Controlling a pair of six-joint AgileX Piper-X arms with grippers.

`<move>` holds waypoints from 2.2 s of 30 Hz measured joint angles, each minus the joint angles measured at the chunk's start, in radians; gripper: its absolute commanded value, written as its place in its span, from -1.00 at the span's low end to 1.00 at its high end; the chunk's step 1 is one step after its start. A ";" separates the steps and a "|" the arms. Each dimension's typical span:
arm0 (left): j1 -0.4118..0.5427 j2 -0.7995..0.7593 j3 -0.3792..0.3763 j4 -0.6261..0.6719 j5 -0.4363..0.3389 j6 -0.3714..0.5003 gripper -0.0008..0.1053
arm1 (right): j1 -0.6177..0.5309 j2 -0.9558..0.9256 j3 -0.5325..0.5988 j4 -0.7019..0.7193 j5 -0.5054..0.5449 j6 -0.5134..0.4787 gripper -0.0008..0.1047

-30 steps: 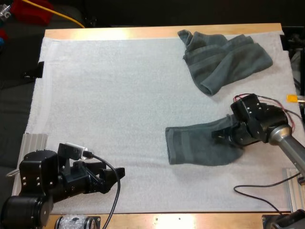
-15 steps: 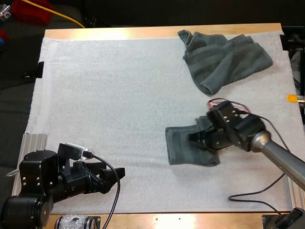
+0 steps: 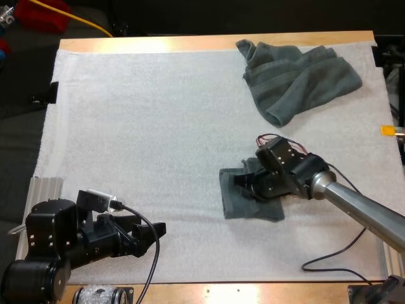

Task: Pick towel from pile, fold and stack

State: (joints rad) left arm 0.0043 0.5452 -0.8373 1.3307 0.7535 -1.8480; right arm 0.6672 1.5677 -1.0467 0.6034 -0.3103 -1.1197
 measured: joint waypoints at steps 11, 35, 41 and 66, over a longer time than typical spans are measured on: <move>0.000 0.000 0.000 0.000 0.000 0.000 0.33 | 0.000 0.086 0.000 -0.047 -0.074 0.010 -0.96; 0.000 0.000 0.000 0.000 0.000 0.000 0.33 | 0.045 0.092 0.000 -0.113 -0.105 0.020 0.09; 0.000 0.000 0.000 0.000 0.000 0.000 0.33 | 0.104 0.092 -0.002 -0.117 -0.072 -0.010 0.09; 0.000 0.000 0.000 -0.042 0.000 0.000 0.33 | 0.128 -0.154 -0.052 0.169 0.234 -0.250 0.09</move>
State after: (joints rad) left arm 0.0043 0.5452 -0.8373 1.2888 0.7535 -1.8480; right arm 0.7948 1.4136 -1.0992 0.7727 -0.0763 -1.3695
